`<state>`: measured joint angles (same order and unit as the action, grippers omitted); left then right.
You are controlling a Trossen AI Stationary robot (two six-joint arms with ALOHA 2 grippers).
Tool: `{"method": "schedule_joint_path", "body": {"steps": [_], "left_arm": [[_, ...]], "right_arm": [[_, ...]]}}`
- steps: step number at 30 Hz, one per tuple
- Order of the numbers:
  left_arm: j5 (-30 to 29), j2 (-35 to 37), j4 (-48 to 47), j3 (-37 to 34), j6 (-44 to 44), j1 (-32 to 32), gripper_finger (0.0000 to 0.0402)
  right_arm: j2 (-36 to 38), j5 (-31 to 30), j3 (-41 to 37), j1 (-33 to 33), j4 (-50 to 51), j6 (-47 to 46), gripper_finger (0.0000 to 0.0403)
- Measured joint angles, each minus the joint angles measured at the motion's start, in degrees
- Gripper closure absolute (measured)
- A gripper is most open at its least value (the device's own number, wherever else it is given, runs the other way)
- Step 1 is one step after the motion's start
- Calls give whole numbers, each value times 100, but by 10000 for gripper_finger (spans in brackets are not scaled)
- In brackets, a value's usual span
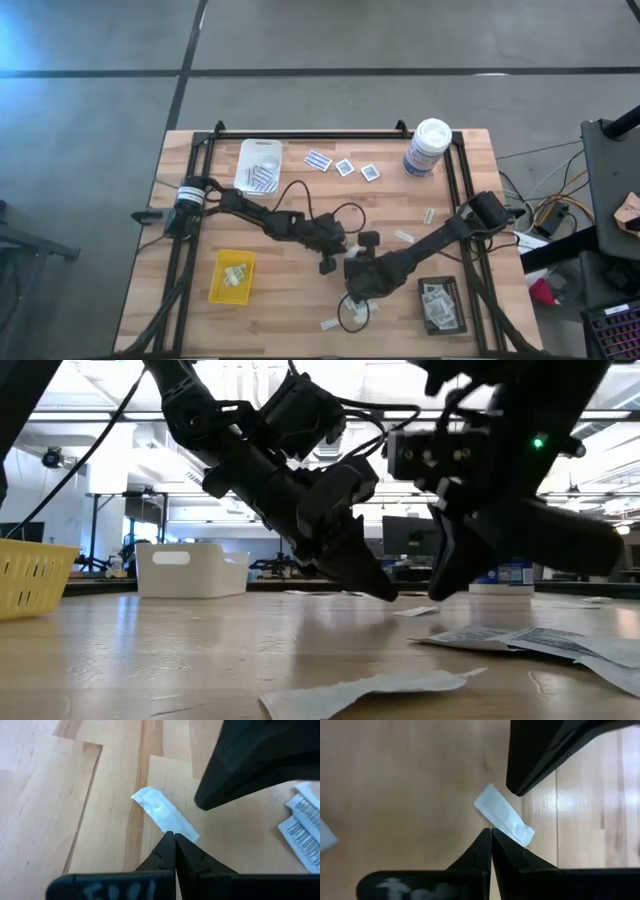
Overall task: Pick & Place First Aid Supplies
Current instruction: Put the green bandage into the yellow bin
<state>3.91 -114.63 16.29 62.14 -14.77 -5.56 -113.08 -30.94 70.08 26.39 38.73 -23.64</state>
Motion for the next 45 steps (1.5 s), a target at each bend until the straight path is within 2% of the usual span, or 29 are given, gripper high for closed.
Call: {"method": "schedule_joint_path", "body": {"steps": [6,11,15,20,27,37,45], "left_arm": [[-45,9,-139,-1,250,-3,401],[-53,15,109,-1,621,-66,401],[-49,-43,405,1,748,-63,401],[-58,-151,362,-18,742,-61,401],[-58,-151,199,-49,720,-59,401],[-171,-151,142,-58,724,-55,401],[-180,-151,109,-58,742,-55,401]], "right_arm": [[9,-46,93,-13,305,120,395],[9,-98,90,-7,752,164,394],[9,-73,86,-44,1058,304,379],[11,-26,57,-52,920,1336,343],[-124,-76,-112,-55,-59,2796,306],[-313,-794,-185,-77,-267,2903,314],[-319,-808,-237,-247,-537,2964,331]]}}
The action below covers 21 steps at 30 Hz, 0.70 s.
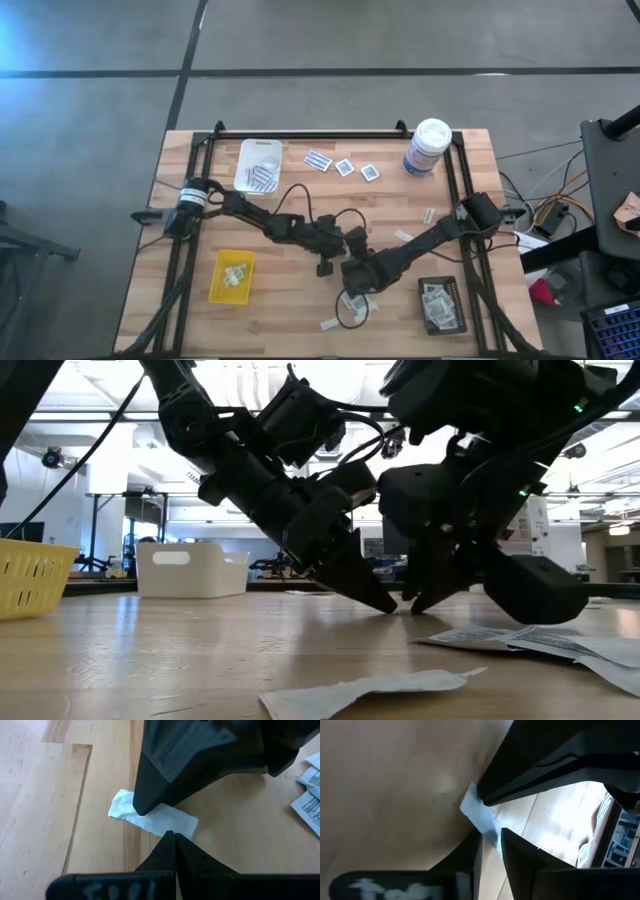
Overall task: Pick & Place First Aid Supplies
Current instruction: Put the green bandage into the yellow bin
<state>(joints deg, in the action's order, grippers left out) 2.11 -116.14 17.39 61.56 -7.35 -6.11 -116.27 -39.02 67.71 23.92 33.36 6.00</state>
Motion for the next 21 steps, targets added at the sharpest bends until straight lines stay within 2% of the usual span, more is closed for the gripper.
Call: {"method": "schedule_joint_path", "body": {"steps": [10,21], "left_arm": [[-7,2,-39,0,71,7,401],[-236,242,-348,-11,351,11,401]], "right_arm": [[-20,41,79,51,35,-20,390],[-13,49,115,209,107,-133,394]]}}
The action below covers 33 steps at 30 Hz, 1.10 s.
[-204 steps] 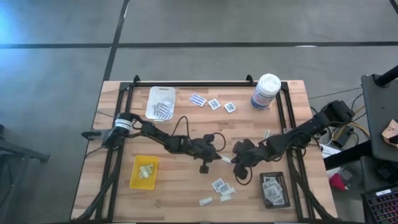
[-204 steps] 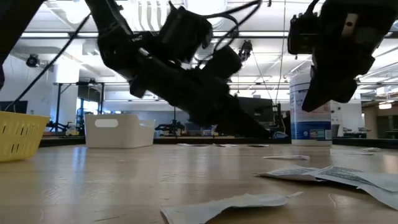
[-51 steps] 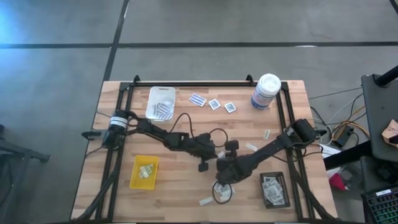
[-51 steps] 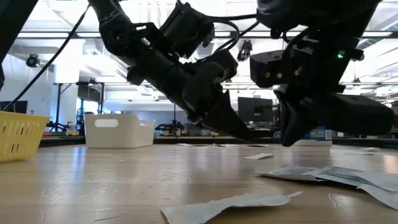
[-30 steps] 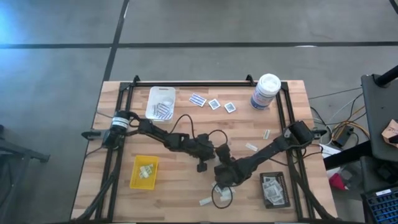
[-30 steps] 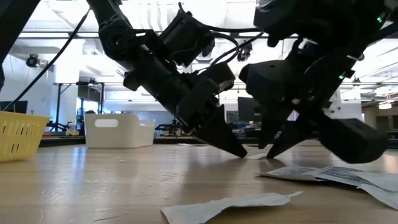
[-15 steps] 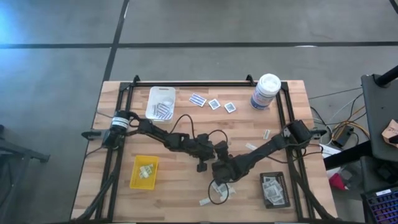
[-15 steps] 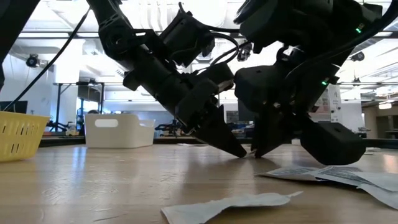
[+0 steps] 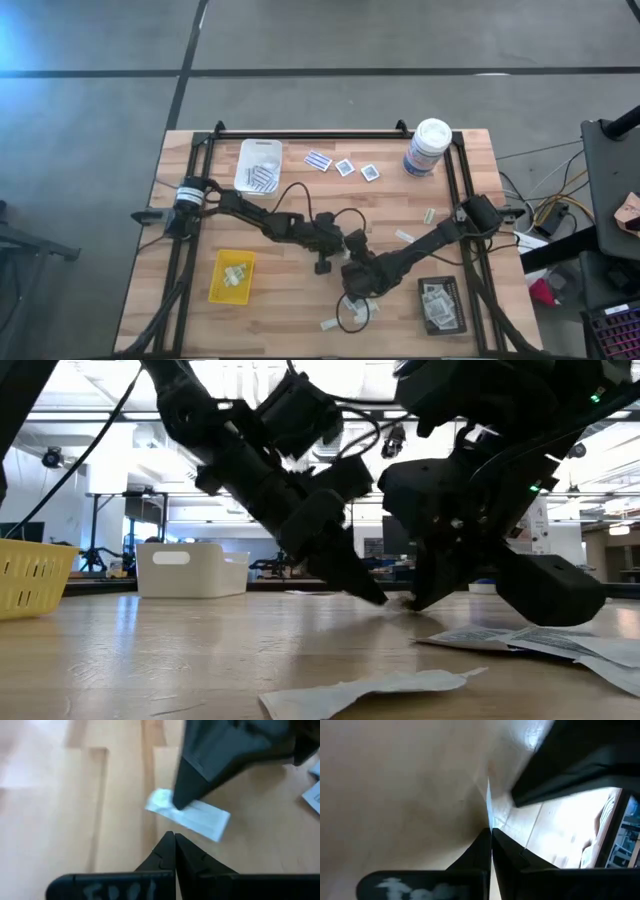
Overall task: Pick & Place First Aid Supplies
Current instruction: Put the green bandage into the yellow bin
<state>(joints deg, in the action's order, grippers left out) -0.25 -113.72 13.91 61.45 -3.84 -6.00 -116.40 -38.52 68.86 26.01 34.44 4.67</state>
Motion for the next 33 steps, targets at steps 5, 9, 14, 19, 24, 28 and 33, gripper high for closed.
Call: {"method": "schedule_joint_path", "body": {"steps": [5,9,14,19,24,28,33], "left_arm": [[-258,282,-459,2,173,-6,401],[-285,480,-714,-11,229,-52,401],[-282,614,-723,-71,445,-184,401],[-282,726,-686,-188,535,-379,401],[-285,726,-600,-201,617,-608,402],[-282,726,-375,-201,623,-752,402],[-282,726,-121,-201,623,-839,402]], "right_arm": [[93,-8,61,83,455,-505,394],[245,-11,188,142,1112,-1225,394],[651,22,222,254,1654,-1988,394],[1231,407,164,287,1837,-2602,394],[1791,966,109,267,1793,-3333,394],[2131,1217,55,276,1695,-3892,394],[2303,1628,-34,311,1377,-4342,394]]}}
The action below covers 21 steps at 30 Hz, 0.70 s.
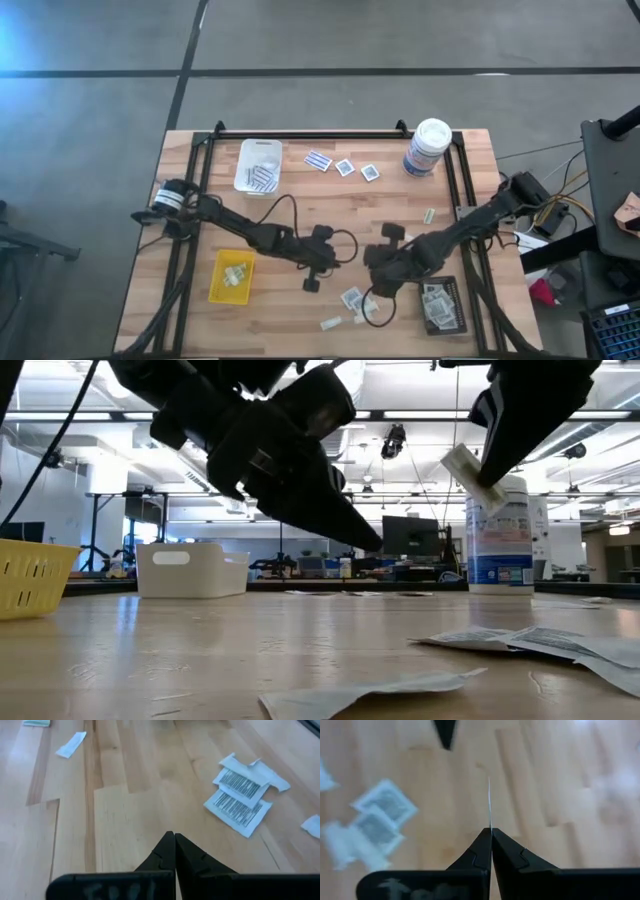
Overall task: Pick & Place First Aid Supplies
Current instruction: Put the green bandage into the yellow bin
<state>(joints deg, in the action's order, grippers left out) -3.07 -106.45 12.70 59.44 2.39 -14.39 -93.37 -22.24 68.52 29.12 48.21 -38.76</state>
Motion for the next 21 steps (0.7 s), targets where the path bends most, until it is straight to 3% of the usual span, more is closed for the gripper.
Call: {"method": "schedule_joint_path", "body": {"steps": [8,13,21], "left_arm": [[-1,0,344,2,0,-3,401],[236,0,480,4,177,-3,401],[247,0,683,7,518,-3,390]], "right_arm": [[-45,736,-419,17,-1322,-123,394],[-43,776,-649,99,-2201,-99,394],[-45,602,-682,232,-2346,-255,394]]}}
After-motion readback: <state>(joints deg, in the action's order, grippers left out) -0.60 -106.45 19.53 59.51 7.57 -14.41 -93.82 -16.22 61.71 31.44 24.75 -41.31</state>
